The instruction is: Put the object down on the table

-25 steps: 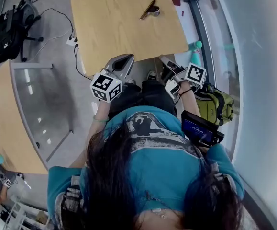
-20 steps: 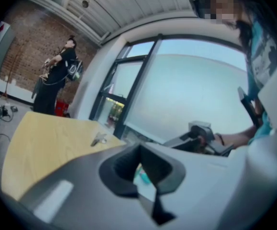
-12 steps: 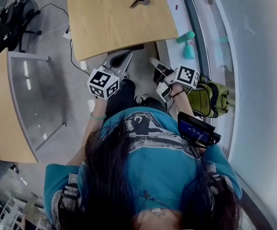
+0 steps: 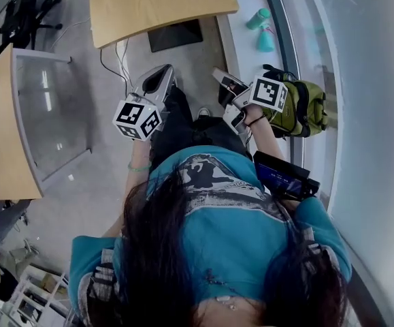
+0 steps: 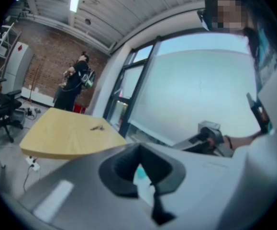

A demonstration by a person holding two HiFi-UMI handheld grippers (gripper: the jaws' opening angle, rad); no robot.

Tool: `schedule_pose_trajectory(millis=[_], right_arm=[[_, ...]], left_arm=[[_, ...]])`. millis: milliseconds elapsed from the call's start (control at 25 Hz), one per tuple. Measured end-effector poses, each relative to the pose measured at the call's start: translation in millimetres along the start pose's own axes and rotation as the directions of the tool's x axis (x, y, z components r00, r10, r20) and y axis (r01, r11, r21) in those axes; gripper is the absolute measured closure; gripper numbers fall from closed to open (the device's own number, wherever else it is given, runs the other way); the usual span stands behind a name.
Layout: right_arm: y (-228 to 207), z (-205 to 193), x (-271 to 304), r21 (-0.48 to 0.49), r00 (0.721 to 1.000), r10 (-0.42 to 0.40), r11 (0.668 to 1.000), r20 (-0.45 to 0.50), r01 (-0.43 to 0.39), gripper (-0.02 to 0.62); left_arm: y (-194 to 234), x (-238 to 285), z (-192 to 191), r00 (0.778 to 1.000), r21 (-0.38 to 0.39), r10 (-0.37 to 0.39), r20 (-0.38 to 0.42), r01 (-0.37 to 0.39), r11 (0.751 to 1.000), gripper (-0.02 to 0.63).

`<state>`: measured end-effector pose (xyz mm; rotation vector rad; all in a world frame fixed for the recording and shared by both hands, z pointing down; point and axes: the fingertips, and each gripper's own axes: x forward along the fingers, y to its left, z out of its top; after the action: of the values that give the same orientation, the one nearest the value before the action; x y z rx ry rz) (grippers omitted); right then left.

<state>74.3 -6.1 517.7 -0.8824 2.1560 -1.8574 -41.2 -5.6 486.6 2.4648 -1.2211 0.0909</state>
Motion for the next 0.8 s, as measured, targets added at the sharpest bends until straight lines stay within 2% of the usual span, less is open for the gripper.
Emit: schedule_pose_trajectory(millis=[120, 280, 640, 800], right_arm=[[-0.4, -21.7, -8.8, 0.007, 0.999, 0.015, 1.000, -0.032, -0.014, 0.581], [0.5, -31.9, -1.1, -0.010, 0.997, 0.036, 0.999, -0.070, -0.037, 0.581], [-10.4, -32.2, -8.2, 0.015, 0.998, 0.039, 0.999, -0.052, -0.039, 0.581], [5.8, -43.6, -3.8, 0.018, 0.998, 0.055, 0.998, -0.037, -0.054, 0.581]], left_arm=[[-19.7, -19.4, -10.5, 1.000, 0.004, 0.015, -0.013, -0.014, 1.000, 0.603], [-23.8, -25.1, -8.9, 1.000, 0.022, 0.028, 0.002, -0.028, 0.999, 0.603], [-47.2, -14.4, -24.2, 0.999, 0.042, -0.032, -0.041, 0.034, 0.999, 0.603], [-49.9, -44.0, -20.3, 0.999, 0.059, -0.036, -0.027, 0.037, 0.998, 0.603]])
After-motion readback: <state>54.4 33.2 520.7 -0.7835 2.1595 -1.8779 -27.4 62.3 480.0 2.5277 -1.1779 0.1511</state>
